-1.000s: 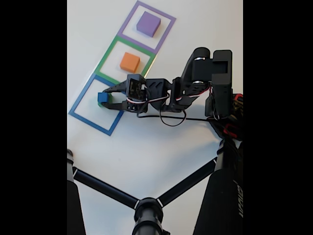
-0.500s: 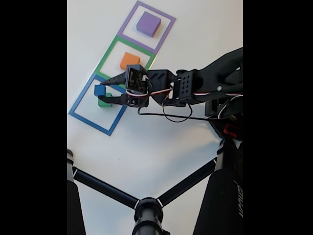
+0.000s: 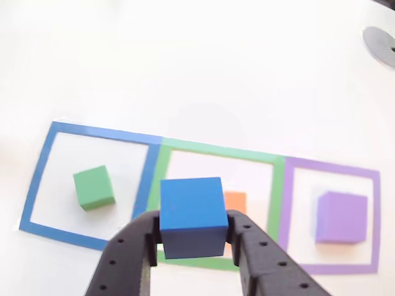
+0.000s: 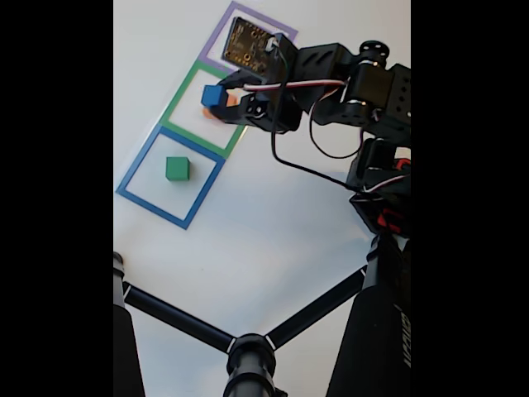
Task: Tower of hanoi
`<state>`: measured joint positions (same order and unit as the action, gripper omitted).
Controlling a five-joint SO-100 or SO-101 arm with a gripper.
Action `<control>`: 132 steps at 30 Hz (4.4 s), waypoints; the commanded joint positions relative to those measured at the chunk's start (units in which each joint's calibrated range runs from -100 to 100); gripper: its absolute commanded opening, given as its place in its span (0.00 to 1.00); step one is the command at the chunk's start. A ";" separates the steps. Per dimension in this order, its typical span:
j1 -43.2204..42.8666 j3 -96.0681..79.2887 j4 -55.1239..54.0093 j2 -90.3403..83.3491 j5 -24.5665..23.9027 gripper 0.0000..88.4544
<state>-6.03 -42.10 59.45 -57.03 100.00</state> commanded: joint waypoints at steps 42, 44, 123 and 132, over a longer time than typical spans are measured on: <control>46.58 -23.90 -41.88 13.71 0.00 0.05; 46.58 -24.81 -51.19 20.49 0.00 0.06; 25.59 4.83 7.59 2.41 0.00 0.00; 8.90 11.92 13.50 1.11 0.00 0.00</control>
<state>8.72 -35.10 70.58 -54.58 100.00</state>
